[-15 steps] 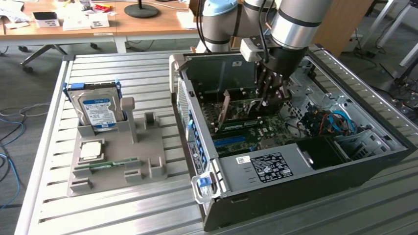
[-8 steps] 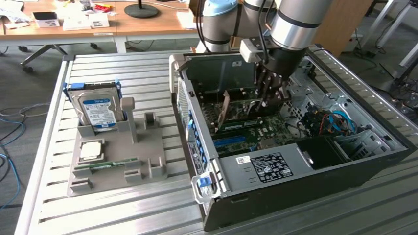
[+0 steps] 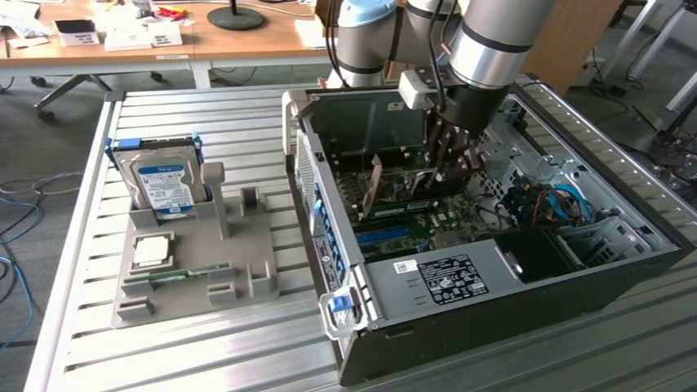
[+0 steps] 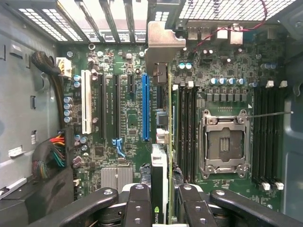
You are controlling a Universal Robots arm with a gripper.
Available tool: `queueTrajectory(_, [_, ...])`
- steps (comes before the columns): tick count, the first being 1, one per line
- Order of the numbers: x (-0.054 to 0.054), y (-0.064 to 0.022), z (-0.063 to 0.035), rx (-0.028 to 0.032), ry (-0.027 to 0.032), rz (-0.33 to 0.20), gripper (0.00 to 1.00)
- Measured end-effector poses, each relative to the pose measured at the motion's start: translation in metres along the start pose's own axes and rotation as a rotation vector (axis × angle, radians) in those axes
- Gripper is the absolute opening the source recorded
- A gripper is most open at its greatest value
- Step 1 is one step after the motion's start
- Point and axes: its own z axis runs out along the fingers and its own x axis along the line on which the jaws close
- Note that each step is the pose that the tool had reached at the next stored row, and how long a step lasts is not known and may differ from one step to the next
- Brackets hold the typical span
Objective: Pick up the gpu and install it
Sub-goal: 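Insert the gpu into the slot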
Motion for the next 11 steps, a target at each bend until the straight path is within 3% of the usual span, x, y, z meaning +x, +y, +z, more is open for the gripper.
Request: queueTrajectory(11, [0.0003, 0.0045, 0.0037, 0.0001, 0.0002, 0.003, 0.27])
